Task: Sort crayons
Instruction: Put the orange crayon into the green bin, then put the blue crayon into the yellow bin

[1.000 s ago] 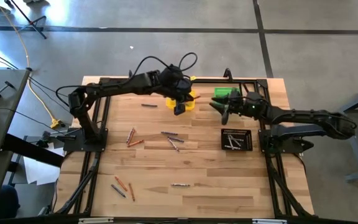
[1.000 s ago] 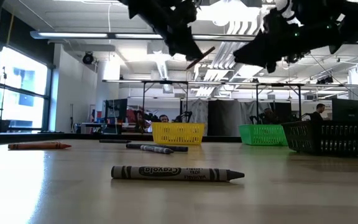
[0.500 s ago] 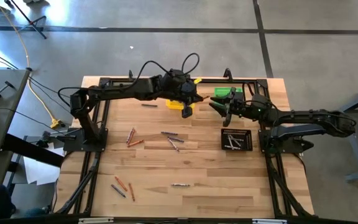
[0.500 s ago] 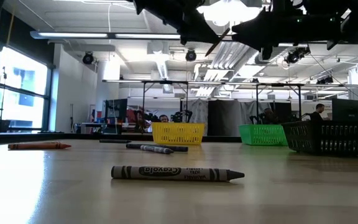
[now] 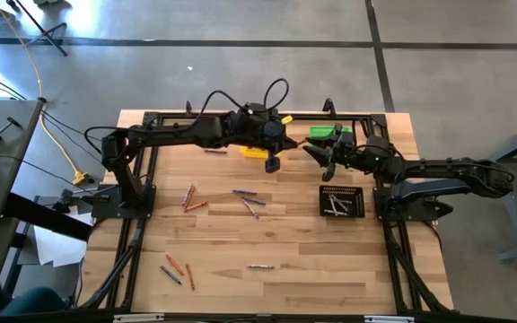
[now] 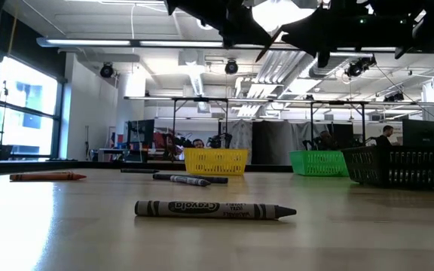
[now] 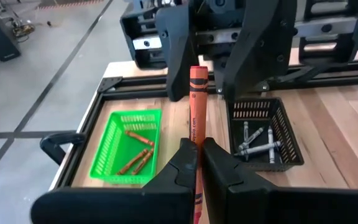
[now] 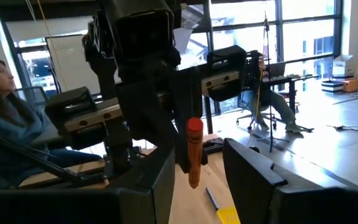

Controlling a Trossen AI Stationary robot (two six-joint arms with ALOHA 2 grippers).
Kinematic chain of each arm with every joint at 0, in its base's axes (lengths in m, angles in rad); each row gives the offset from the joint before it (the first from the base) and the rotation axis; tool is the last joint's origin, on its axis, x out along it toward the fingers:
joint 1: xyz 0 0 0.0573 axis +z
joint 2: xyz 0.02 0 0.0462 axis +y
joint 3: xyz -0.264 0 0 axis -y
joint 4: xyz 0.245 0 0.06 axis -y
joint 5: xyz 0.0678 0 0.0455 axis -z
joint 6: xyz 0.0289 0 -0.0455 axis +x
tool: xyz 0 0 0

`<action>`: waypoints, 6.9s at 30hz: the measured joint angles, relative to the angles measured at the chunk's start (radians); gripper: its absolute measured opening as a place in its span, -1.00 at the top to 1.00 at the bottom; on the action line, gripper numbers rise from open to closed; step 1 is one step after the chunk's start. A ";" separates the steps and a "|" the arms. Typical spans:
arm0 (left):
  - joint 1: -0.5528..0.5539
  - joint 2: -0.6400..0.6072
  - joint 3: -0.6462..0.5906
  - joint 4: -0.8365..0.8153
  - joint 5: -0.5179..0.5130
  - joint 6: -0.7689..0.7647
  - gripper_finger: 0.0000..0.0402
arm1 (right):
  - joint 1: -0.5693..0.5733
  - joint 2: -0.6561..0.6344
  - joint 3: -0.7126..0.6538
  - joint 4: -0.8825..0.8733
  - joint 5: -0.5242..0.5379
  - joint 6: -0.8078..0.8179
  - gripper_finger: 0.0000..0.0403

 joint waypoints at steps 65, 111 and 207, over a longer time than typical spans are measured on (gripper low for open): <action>-0.028 0.003 0.000 0.061 -0.086 0.052 0.81 | -0.012 0.172 0.124 0.075 0.081 -0.036 0.98; 0.030 -0.001 -0.152 -0.722 -0.424 -0.109 0.60 | -0.232 0.005 0.112 -0.626 0.118 0.025 0.42; 0.412 0.202 -0.351 -0.718 -0.208 0.141 0.73 | -0.138 -0.011 0.112 -0.631 0.107 -0.042 0.42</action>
